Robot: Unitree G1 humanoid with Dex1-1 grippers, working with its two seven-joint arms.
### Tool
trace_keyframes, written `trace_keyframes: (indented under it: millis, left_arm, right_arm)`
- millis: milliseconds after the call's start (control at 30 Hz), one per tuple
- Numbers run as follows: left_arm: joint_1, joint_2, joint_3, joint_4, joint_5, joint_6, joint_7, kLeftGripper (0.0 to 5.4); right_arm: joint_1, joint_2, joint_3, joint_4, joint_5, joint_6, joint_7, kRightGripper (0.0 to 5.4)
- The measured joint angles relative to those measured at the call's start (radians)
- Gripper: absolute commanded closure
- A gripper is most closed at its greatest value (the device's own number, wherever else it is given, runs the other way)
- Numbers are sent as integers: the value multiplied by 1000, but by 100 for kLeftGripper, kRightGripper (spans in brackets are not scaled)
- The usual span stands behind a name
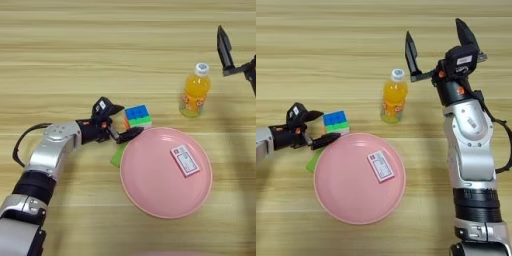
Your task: Move the objects on the table
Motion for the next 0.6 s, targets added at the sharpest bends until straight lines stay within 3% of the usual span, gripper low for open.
trace_keyframes:
  millis: [133,600]
  left_arm:
    - [-4,-2,0,14,14,-3,1,0]
    - [-12,-20,0,37,21,-39,7,140]
  right_arm:
    - [0,0,0,0,0,0,0,1]
    - [1,0,0,1,1,-1,1,0]
